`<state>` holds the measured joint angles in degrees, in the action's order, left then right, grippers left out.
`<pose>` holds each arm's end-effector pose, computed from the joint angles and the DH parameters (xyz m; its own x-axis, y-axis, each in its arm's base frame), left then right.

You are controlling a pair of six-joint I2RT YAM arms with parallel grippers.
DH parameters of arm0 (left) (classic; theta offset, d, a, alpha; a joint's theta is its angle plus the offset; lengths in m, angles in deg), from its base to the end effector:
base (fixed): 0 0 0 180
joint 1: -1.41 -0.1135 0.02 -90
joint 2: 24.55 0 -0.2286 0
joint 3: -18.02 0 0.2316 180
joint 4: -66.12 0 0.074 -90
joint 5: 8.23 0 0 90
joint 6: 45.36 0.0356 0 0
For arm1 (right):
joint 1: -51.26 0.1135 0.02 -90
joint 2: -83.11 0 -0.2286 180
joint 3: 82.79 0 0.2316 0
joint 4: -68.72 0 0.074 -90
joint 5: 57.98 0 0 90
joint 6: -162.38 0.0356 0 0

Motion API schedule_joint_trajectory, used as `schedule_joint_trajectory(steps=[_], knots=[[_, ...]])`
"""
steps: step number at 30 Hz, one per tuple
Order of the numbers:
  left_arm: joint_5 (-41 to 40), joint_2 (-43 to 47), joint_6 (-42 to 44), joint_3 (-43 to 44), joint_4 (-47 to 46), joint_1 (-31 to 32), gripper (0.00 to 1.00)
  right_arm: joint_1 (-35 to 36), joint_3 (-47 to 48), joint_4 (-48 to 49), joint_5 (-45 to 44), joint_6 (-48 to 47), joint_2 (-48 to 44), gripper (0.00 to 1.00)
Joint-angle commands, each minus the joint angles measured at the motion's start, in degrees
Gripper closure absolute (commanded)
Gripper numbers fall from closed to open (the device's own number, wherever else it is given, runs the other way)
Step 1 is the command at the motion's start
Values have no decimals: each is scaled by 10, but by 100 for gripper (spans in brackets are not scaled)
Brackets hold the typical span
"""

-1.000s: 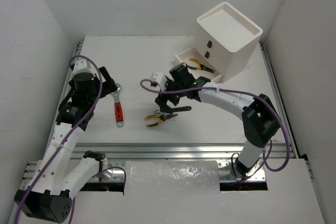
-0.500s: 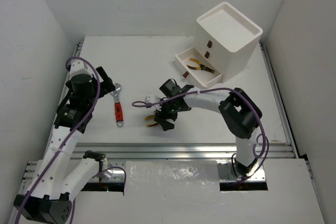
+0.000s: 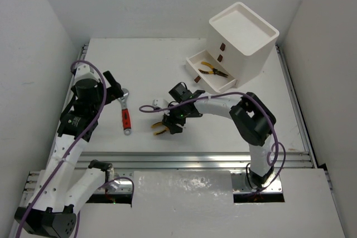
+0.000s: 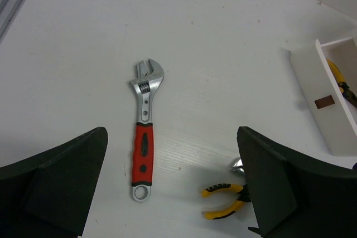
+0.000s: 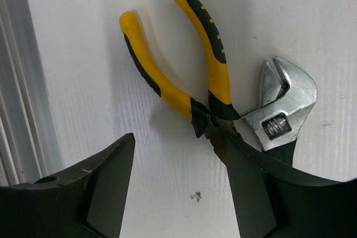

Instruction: Sort the tools into containers

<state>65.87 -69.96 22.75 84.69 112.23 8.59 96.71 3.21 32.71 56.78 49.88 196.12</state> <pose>0.1734 -0.0120 0.3148 -0.3397 -0.3186 -0.8849 -0.2728 0.9338 -0.2315 0.2447 0.2698 0.1240 -0.2789 -0.7787 -0.5620 -0.9603 0.2204 0.1712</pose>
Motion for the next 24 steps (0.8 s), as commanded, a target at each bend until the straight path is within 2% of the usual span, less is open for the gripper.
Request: schedule_joint_trajectory(steps=[1, 8, 12, 15, 19, 22, 24], knots=[[10, 4, 6, -1, -25, -1, 0, 8, -25, -33, 51, 30, 4, 35], [12, 8, 7, -1, -25, -1, 0, 26, -47, -20, 80, 88, -58, 34], [14, 8, 7, -1, -25, -1, 0, 27, -25, -13, -2, 99, -69, 31], [13, 9, 8, 0, -25, -1, 0, 26, 2, -9, -112, 112, -51, 29], [14, 12, 8, -2, -26, -1, 0, 26, 31, -19, -202, 174, -15, 30], [17, 10, 8, -2, -26, -1, 0, 34, 26, -9, -212, 242, -7, 30], [19, 9, 8, -2, -26, -1, 0, 43, 21, -7, -204, 254, -5, 32]])
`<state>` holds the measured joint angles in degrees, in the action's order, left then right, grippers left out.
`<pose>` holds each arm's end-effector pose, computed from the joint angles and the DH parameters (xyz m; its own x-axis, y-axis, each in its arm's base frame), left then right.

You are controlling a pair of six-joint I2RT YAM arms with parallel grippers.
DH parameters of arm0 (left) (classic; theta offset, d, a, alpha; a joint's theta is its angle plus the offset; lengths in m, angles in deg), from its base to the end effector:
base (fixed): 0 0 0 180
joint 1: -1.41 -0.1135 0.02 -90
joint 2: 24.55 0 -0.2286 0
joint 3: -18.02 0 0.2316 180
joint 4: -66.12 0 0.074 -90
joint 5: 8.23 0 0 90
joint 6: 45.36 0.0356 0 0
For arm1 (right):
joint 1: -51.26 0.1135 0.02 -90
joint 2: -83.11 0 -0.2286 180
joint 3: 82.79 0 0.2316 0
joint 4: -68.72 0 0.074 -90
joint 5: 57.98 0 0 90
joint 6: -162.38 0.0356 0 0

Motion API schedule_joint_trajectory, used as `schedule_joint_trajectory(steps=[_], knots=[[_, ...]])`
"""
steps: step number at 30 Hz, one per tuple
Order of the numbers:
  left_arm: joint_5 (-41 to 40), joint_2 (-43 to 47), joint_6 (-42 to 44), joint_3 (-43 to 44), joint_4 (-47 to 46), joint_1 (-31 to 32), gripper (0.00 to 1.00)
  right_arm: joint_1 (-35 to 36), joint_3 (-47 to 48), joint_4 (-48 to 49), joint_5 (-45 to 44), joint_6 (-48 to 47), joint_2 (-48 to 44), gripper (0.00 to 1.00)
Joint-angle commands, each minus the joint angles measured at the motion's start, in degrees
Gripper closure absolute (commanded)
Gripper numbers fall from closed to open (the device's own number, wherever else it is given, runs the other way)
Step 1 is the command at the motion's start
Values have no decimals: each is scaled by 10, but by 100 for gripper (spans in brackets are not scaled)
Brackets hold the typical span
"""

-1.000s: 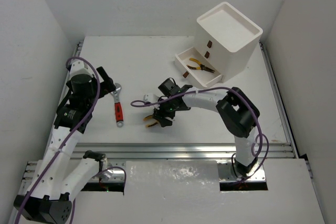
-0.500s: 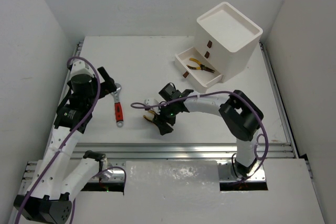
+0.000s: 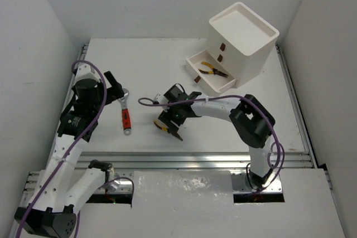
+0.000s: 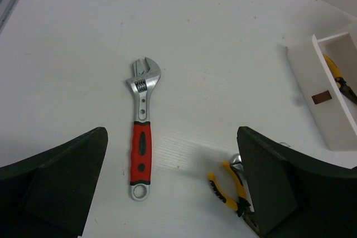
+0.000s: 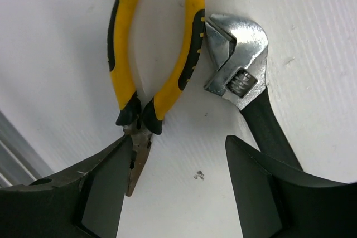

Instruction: Sort the tools into containers

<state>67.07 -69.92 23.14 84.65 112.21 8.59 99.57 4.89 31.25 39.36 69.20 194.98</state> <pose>0.1734 -0.0127 0.3146 -0.3482 -0.3134 -0.8835 -0.2528 0.9389 -0.2335 0.2416 0.2781 0.1345 -0.5412 -0.6903 -0.4802 -0.8122 0.5770 0.0859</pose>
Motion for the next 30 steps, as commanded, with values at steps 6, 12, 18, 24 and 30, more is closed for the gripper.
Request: schedule_joint_trajectory(steps=[6, 12, 18, 24, 30], knots=[[12, 8, 5, -1, -27, 0, 0, 55, 25, -21, -72, 64, 31, 33], [13, 7, 5, -3, -28, -1, 0, 62, 34, -21, -72, 99, 46, 37], [13, 9, 5, -3, -28, -1, 0, 80, 43, -45, -151, 108, 69, 51], [8, 8, 5, -2, -26, -1, 0, 93, 30, -54, -140, 113, 84, 93], [-21, 18, -4, 0, -21, -1, 0, 95, -8, 8, -107, 121, 15, 100]])
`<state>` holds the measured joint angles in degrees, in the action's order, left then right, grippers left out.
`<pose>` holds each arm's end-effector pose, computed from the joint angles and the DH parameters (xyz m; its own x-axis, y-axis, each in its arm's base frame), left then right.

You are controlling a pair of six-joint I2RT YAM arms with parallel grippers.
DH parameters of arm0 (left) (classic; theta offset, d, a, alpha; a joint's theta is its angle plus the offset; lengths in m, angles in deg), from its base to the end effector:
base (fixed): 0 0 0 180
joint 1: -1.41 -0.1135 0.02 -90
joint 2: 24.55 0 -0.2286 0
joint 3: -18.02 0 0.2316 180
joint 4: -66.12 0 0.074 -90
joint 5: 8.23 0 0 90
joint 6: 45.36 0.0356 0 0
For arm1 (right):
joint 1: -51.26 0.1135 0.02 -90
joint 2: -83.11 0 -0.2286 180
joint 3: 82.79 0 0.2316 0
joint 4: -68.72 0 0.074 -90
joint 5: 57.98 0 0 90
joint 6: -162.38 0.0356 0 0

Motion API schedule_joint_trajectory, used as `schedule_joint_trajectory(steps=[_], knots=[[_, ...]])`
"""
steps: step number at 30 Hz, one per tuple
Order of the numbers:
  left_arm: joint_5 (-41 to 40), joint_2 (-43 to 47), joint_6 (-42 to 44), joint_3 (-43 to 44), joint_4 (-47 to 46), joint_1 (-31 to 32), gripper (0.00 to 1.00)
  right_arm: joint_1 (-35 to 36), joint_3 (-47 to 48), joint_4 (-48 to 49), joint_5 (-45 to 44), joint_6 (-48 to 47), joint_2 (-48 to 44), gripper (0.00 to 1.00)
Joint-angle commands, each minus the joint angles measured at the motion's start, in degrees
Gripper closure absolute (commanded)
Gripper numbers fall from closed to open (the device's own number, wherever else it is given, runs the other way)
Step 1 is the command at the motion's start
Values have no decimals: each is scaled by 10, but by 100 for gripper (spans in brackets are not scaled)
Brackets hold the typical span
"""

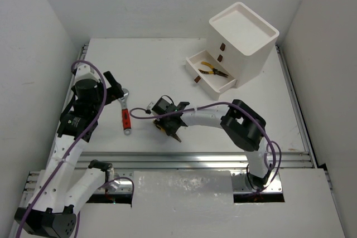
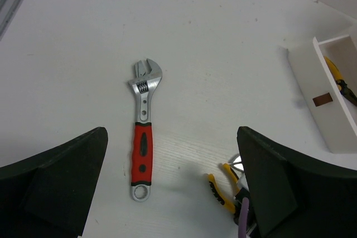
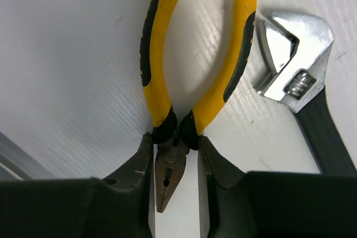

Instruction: Sort the tools into containers

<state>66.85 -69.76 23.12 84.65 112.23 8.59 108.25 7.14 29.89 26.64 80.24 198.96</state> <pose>0.1728 -0.0125 0.3150 -0.3447 -0.3138 -0.8847 -0.2556 0.9382 -0.2332 0.2069 0.3124 0.1190 -0.5993 -0.6726 -0.4342 -0.7381 0.6742 -0.0257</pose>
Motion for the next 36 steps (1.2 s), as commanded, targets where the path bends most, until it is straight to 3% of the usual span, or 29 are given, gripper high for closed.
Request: schedule_joint_trajectory(steps=[1, 9, 18, 24, 30, 34, 36], knots=[[-19, 19, -4, 0, -22, 0, 0, 9, -39, 50, 24, 12, -39, 100], [-20, 15, -5, 0, -21, -1, 0, 0, -119, 155, -8, 32, -121, 100], [-21, 16, -5, 0, -21, -1, 0, -18, -118, 149, -44, 16, -173, 100], [-21, 14, -5, 0, -21, -1, 0, -147, -10, 73, -41, -52, -166, 100], [-18, 14, -3, -1, -21, -1, 0, -273, 179, 2, -35, -153, -60, 100], [-18, 13, -2, -2, -22, 0, 0, -311, 303, -38, -52, -201, 16, 100], [-16, 11, -1, -2, -23, 0, 0, -328, 344, -49, -62, -215, 48, 92]])
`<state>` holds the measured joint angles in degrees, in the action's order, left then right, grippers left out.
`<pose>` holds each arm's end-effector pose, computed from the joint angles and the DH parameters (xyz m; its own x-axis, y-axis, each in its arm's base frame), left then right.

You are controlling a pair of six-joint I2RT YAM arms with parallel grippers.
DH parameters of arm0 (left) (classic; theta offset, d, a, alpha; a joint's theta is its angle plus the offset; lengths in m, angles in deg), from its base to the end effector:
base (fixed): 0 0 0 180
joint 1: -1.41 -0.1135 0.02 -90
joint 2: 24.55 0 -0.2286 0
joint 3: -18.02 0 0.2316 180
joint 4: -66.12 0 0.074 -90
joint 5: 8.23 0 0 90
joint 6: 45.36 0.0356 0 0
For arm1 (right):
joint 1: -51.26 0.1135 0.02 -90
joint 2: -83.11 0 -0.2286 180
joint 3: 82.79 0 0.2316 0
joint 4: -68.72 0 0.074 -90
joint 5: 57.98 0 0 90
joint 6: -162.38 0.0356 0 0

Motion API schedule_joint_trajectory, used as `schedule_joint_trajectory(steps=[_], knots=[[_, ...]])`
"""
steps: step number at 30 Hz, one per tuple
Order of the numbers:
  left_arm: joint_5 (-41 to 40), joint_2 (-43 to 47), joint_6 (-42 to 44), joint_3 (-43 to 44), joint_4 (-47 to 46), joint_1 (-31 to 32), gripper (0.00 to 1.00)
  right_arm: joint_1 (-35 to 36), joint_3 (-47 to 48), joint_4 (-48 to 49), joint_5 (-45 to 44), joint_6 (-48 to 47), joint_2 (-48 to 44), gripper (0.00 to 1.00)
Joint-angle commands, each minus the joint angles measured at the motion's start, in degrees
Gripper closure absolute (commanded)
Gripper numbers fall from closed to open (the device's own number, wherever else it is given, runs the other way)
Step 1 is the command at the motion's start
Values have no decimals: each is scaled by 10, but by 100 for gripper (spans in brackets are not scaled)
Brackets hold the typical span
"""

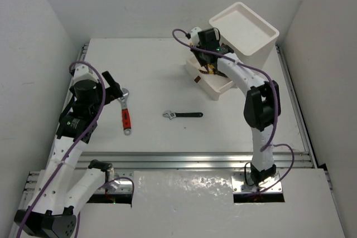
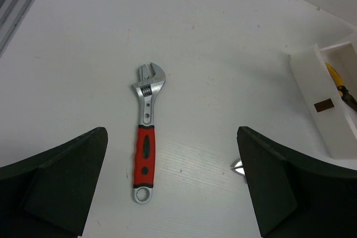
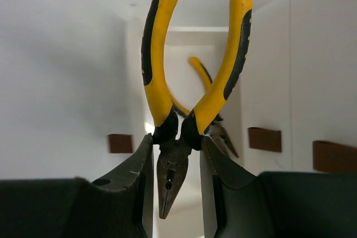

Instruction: Sort the tools into containers

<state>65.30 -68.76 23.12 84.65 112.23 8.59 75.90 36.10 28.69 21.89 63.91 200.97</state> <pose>0.1692 -0.0111 0.3178 -0.3203 -0.3142 -0.8937 -0.2744 0.9337 -0.2299 0.4054 0.1791 0.2511 -0.5236 -0.3997 -0.7524 -0.3673 0.9027 -0.2239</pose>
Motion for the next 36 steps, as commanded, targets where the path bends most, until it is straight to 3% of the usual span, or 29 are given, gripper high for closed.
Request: schedule_joint_trajectory(steps=[1, 2, 3, 7, 9, 11, 14, 15, 17, 18, 21, 28, 36], knots=[[-1, -1, -1, -2, -23, 0, 0, -11, 64, -40, -27, -56, 38, 86], [1, -2, -1, -2, -23, 0, 0, -19, 81, -48, -30, -57, 52, 66], [2, -2, 0, -2, -23, 0, 0, -21, 87, -52, -32, -58, 57, 55], [9, -6, 1, -2, -24, 0, 0, -16, 72, -61, -8, -40, 38, 48], [11, -8, 1, -2, -25, 0, 0, 0, 36, -47, -1, -26, -2, 32], [11, -8, 1, -3, -24, 0, 0, 28, 13, -35, 2, -21, -23, 32], [9, -8, 1, -3, -24, 0, 0, 67, -16, -30, 3, -3, -44, 44], [9, -7, 1, -2, -24, 0, 0, 75, -31, -16, 5, -1, -46, 60], [9, -7, 1, -3, -25, 0, 0, 92, -66, 0, 3, 12, -41, 82], [10, -8, 1, -3, -25, 0, 0, 95, -76, 16, -3, 19, -37, 100], [13, -10, 1, -3, -25, 0, 0, 100, -97, 33, -32, 34, -18, 100], [16, -6, 2, -3, -26, 0, 0, 100, -54, 29, -201, 2, 73, 95], [30, -11, 6, -3, -29, 0, 0, 57, -10, 10, -235, 1, 126, 91]])
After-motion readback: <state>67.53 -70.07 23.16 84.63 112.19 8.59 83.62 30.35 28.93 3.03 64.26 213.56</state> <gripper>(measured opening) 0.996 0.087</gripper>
